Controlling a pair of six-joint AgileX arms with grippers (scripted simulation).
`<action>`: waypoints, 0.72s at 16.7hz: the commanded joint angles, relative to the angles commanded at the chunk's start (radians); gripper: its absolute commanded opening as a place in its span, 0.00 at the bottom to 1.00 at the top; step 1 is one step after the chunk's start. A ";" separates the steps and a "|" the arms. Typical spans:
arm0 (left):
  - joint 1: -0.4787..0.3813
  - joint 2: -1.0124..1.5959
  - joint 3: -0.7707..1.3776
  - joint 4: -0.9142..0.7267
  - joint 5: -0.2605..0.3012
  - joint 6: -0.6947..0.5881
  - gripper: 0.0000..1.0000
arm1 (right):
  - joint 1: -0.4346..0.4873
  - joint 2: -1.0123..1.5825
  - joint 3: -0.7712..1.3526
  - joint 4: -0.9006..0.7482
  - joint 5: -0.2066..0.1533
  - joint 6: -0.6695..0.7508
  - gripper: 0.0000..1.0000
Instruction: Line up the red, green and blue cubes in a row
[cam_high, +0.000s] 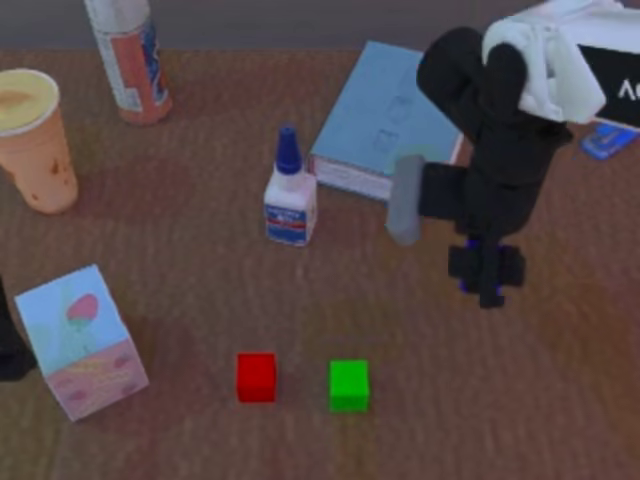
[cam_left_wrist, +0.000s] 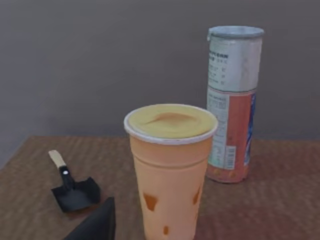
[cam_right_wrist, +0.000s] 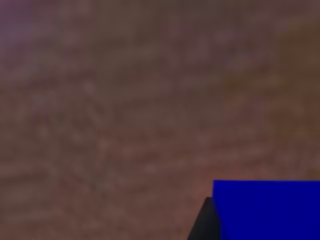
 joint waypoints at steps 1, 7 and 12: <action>0.000 0.000 0.000 0.000 0.000 0.000 1.00 | 0.045 -0.038 -0.054 0.011 -0.001 0.000 0.00; 0.000 0.000 0.000 0.000 0.000 0.000 1.00 | 0.190 -0.164 -0.204 0.049 -0.002 -0.004 0.00; 0.000 0.000 0.000 0.000 0.000 0.000 1.00 | 0.187 -0.155 -0.214 0.062 -0.002 -0.002 0.00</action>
